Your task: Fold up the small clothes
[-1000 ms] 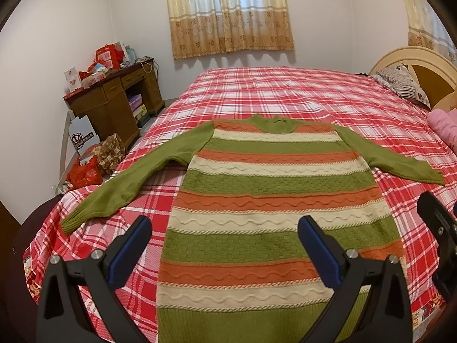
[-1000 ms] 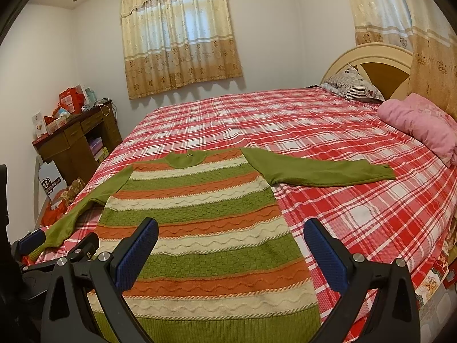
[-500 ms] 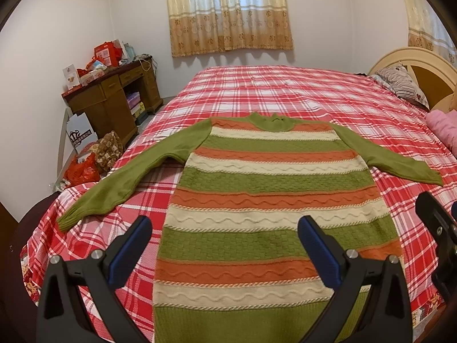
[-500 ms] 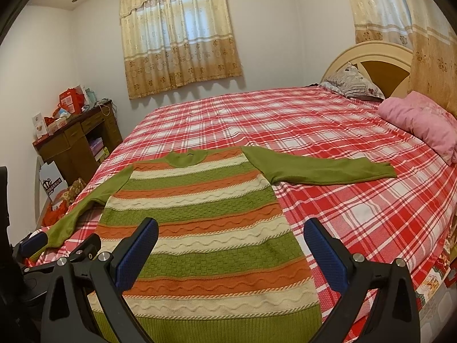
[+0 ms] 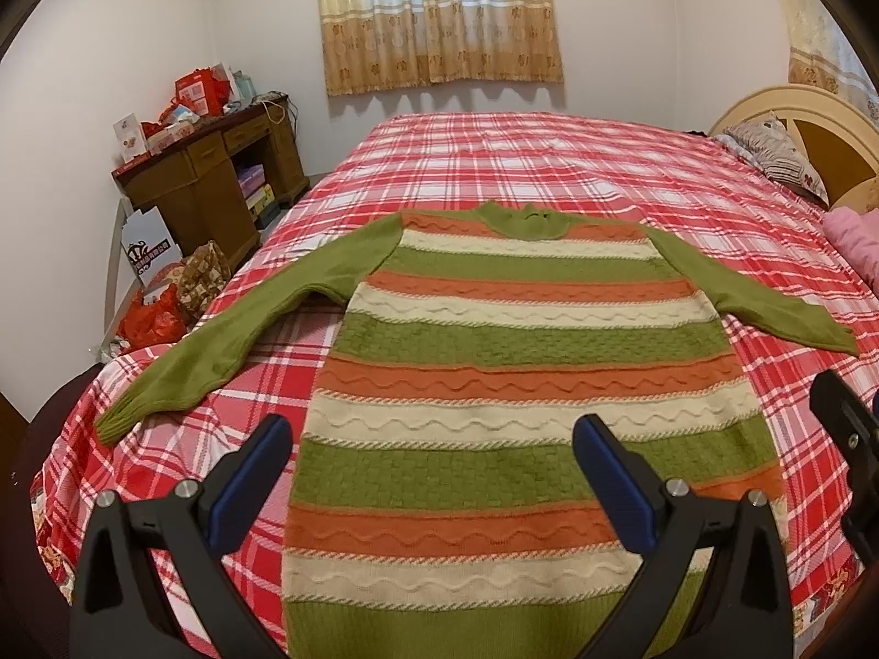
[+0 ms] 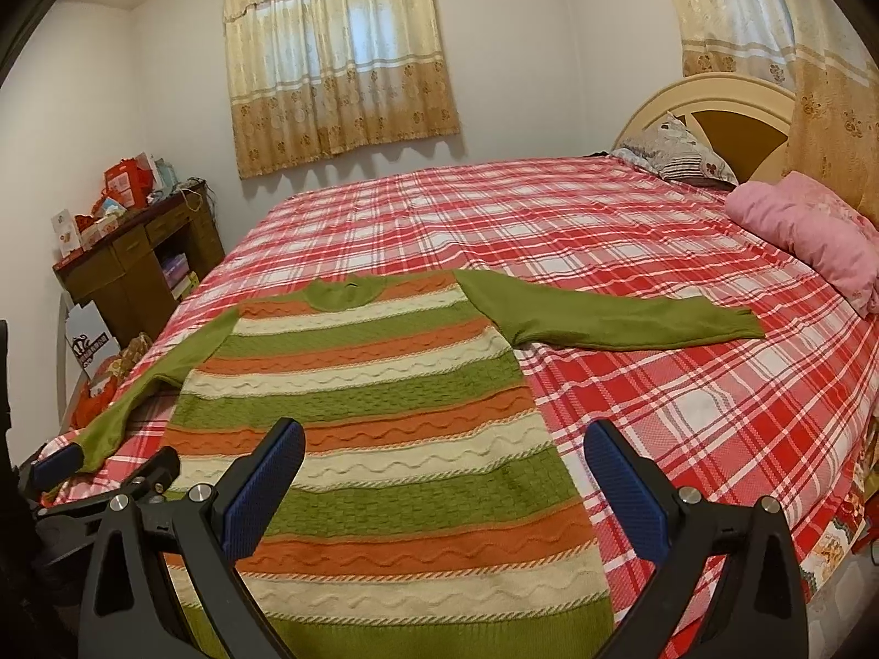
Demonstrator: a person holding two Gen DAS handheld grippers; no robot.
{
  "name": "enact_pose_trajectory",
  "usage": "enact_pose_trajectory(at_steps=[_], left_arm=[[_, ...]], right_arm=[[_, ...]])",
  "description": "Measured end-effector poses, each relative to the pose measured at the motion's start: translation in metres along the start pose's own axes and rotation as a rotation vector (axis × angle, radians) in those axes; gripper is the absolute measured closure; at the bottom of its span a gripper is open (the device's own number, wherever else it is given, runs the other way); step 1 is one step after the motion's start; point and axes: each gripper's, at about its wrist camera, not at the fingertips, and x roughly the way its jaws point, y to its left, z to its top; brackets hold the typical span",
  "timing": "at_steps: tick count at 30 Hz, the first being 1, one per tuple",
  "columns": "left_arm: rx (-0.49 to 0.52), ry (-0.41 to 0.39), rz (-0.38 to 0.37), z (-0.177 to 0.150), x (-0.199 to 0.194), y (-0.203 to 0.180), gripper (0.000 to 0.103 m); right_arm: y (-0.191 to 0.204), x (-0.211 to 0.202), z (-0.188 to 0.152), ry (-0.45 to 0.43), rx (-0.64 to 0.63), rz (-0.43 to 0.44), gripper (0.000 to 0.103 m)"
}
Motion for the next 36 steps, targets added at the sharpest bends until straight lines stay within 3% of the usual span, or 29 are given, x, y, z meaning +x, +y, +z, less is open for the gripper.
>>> enact_pose_trajectory(at_steps=[15, 36], left_arm=[[0.013, 0.037, -0.009, 0.021, 0.029, -0.012, 0.0], [0.006, 0.069, -0.02, 0.033, 0.048, -0.016, 0.0]], right_arm=[[-0.009, 0.045, 0.021, 0.058, 0.024, -0.026, 0.001], [0.003, 0.072, 0.038, 0.085, 0.005, -0.03, 0.001]])
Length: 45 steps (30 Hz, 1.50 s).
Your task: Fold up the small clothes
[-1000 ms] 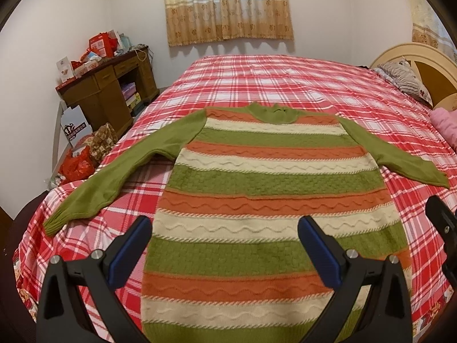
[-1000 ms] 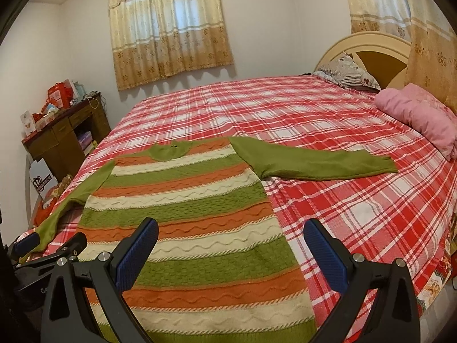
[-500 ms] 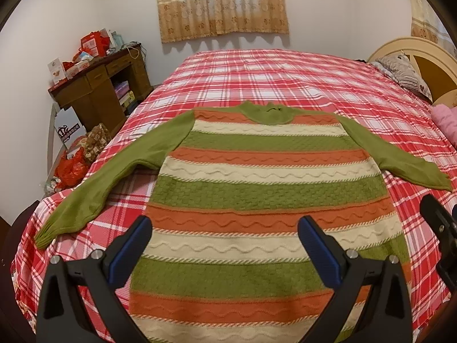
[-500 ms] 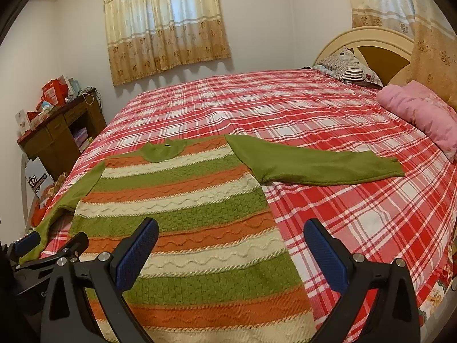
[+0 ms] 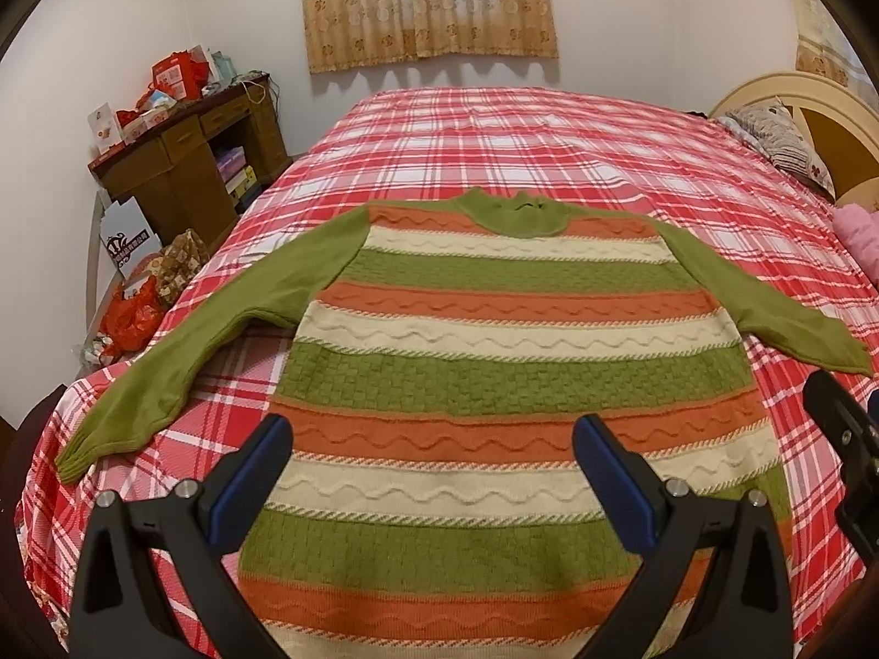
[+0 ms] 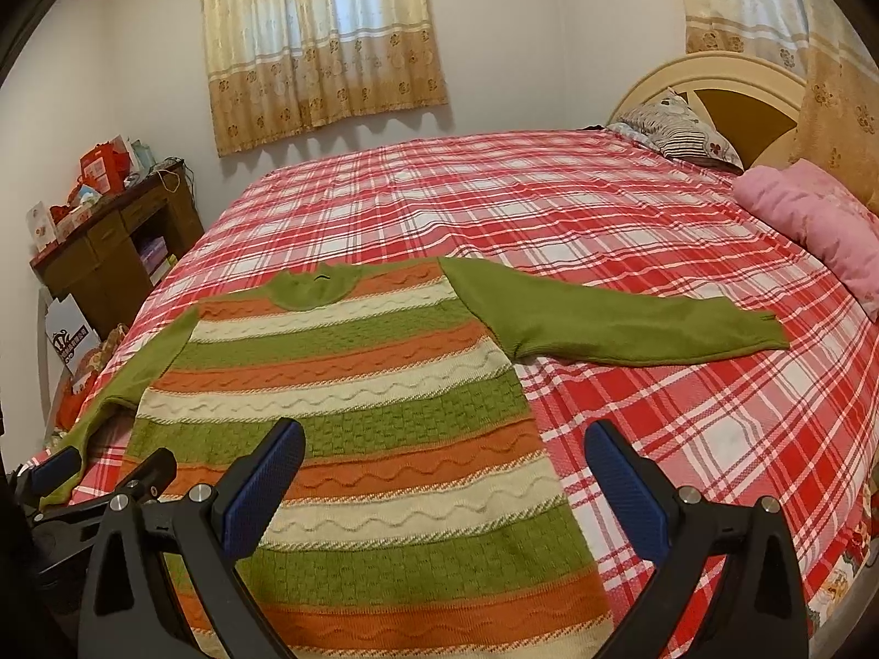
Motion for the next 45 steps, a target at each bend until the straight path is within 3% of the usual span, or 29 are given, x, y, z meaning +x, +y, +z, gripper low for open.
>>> enact_pose_trajectory(at_steps=[27, 30, 34, 36, 38, 42, 45], left_arm=[[0.011, -0.008, -0.009, 0.014, 0.013, -0.005, 0.0], [-0.006, -0.038, -0.001, 0.027, 0.016, 0.002, 0.0], [-0.039, -0.065, 0.034, 0.047, 0.022, 0.015, 0.0], [-0.058, -0.094, 0.055, 0.056, 0.024, 0.022, 0.0], [-0.065, -0.12, 0.082, 0.057, 0.029, 0.027, 0.0], [-0.081, -0.117, 0.087, 0.046, 0.05, 0.037, 0.0], [-0.104, -0.096, 0.091, 0.033, 0.07, 0.044, 0.0]], right_arm=[[0.0, 0.028, 0.014, 0.029, 0.01, 0.028, 0.001], [-0.025, 0.029, 0.027, -0.022, 0.047, 0.0, 0.001], [-0.085, 0.032, 0.059, -0.073, 0.121, -0.09, 0.005], [-0.134, 0.038, 0.077, -0.105, 0.177, -0.143, 0.022], [-0.187, 0.052, 0.088, -0.083, 0.26, -0.198, 0.049], [-0.299, 0.086, 0.083, -0.038, 0.503, -0.257, 0.051], [-0.363, 0.103, 0.066, -0.006, 0.61, -0.385, 0.051]])
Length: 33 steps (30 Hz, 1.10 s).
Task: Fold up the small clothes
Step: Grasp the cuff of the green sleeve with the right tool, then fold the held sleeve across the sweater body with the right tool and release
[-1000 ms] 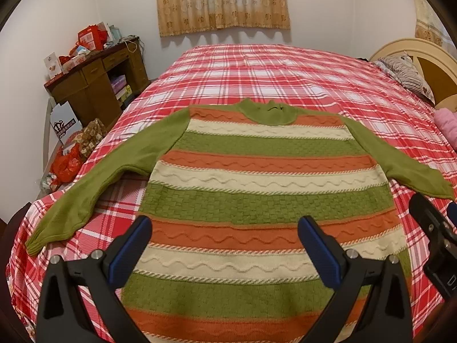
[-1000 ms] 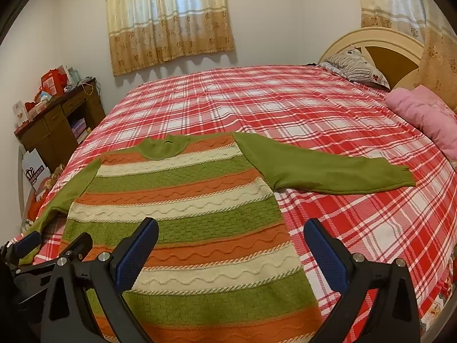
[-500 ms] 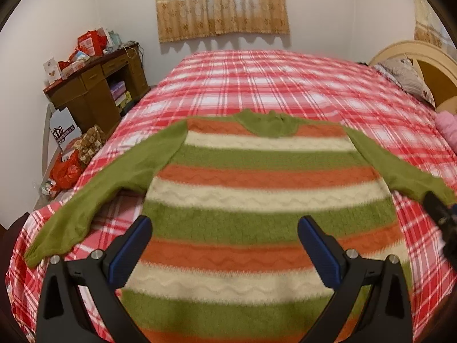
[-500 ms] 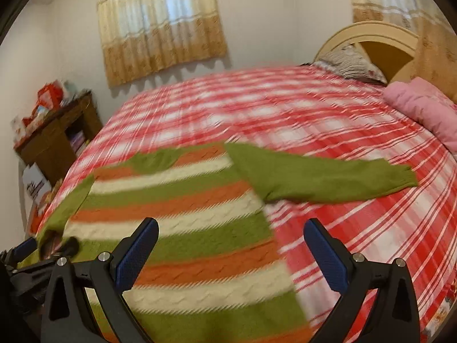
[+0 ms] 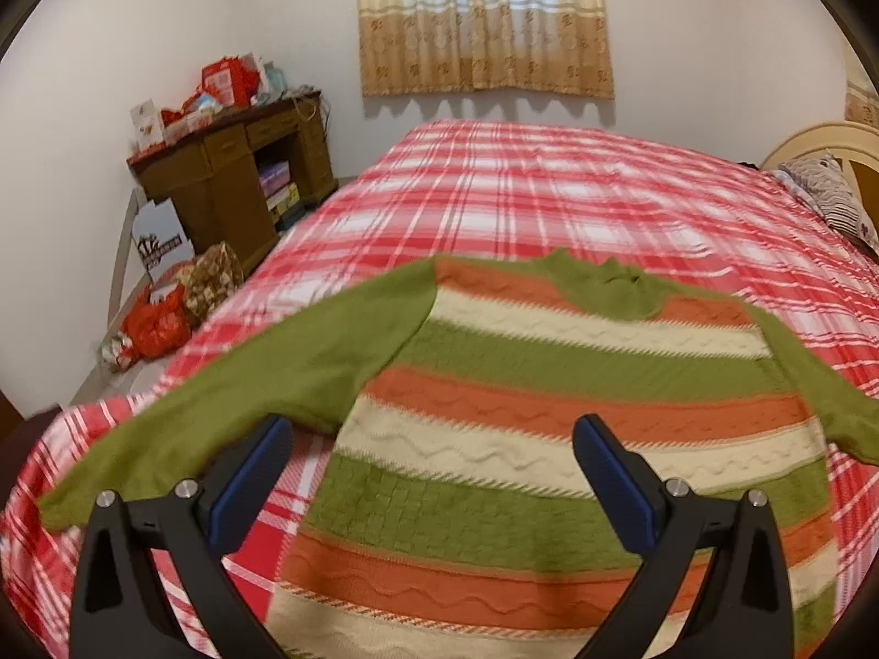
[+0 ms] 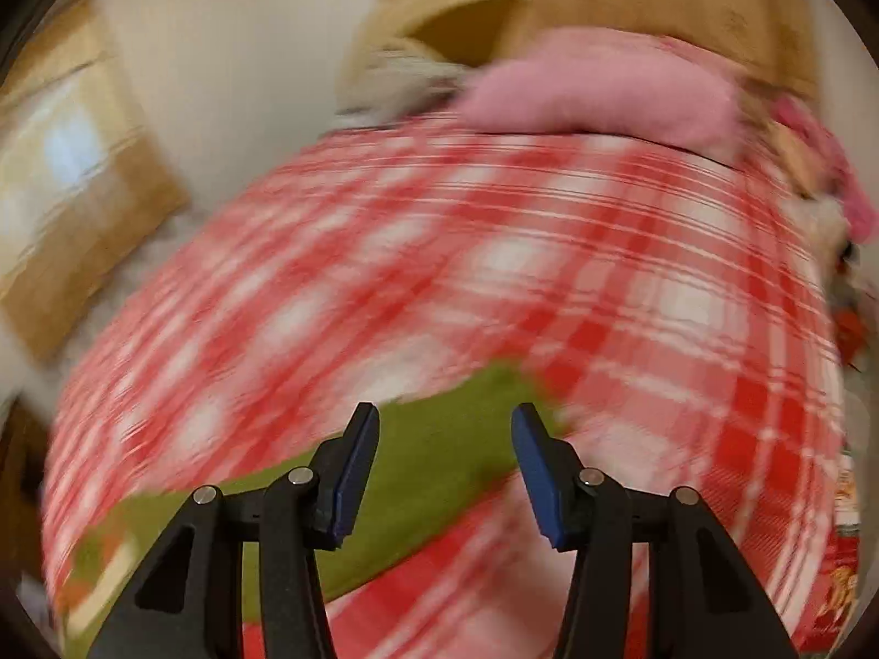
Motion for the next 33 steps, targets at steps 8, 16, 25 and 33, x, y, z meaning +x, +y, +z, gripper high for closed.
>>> enact_pose_trajectory(at_steps=[8, 16, 25, 33], left_arm=[[0.002, 0.078, 0.057, -0.029, 0.033, -0.006, 0.0], [0.045, 0.083, 0.03, -0.043, 0.037, -0.015, 0.0], [0.001, 0.084, -0.041, -0.046, 0.038, -0.006, 0.0], [0.017, 0.082, -0.048, -0.048, 0.018, 0.003, 0.0]], right_arm=[[-0.013, 0.052, -0.009, 0.084, -0.049, -0.075, 0.051], [0.017, 0.055, -0.018, 0.095, -0.282, -0.098, 0.094], [0.055, -0.026, -0.001, 0.017, -0.192, 0.179, 0.095], [0.185, -0.124, -0.042, 0.011, -0.326, 0.519, 0.095]])
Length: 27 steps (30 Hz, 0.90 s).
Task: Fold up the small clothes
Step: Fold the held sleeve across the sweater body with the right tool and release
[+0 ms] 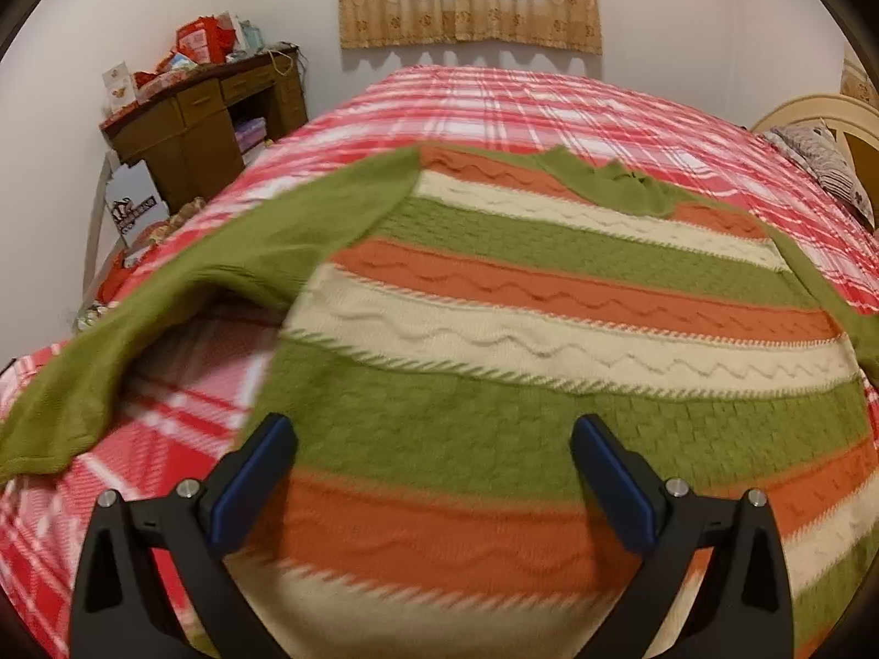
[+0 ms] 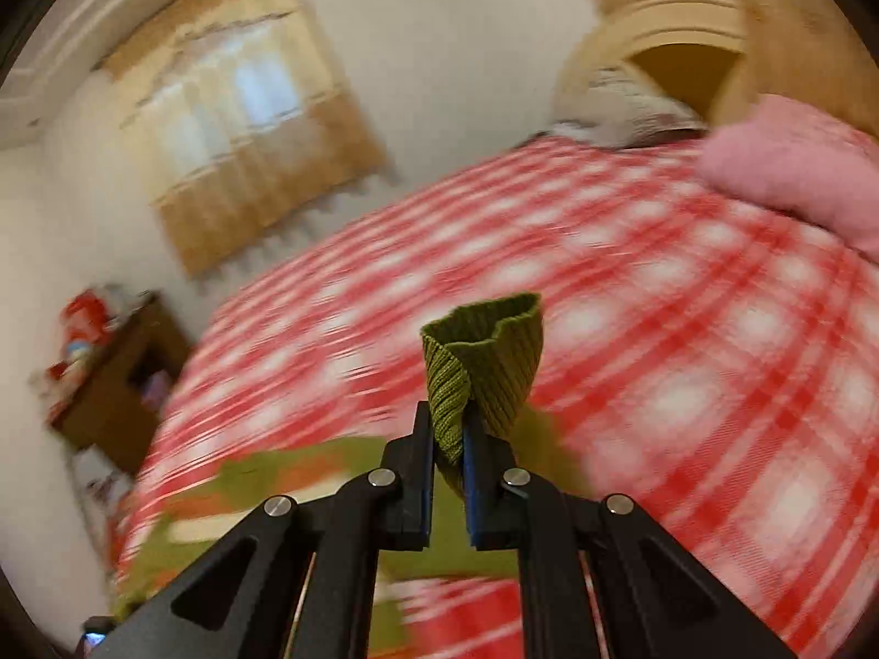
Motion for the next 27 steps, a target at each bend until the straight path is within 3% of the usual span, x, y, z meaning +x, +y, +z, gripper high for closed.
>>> enact_pose_trajectory(at_steps=[7, 11, 14, 21, 25, 27], left_arm=[[-0.094, -0.075, 0.004, -0.002, -0.048, 0.059, 0.0], [-0.158, -0.087, 0.024, -0.004, -0.058, 0.095, 0.0], [-0.155, -0.092, 0.058, -0.004, -0.055, 0.107, 0.0], [-0.152, -0.084, 0.068, -0.006, -0.04, 0.122, 0.0], [-0.162, -0.066, 0.055, -0.008, -0.034, 0.128, 0.0], [-0.158, -0.065, 0.058, -0.01, -0.035, 0.129, 0.0]], right_arm=[[0.154, 0.047, -0.062, 0.137, -0.137, 0.253, 0.095], [0.223, 0.082, -0.106, 0.213, -0.189, 0.336, 0.095], [0.265, 0.109, -0.141, 0.246, -0.234, 0.347, 0.095], [0.308, 0.165, -0.208, 0.351, -0.292, 0.356, 0.095], [0.32, 0.183, -0.234, 0.387, -0.305, 0.409, 0.09], [0.326, 0.198, -0.246, 0.485, -0.292, 0.499, 0.083]])
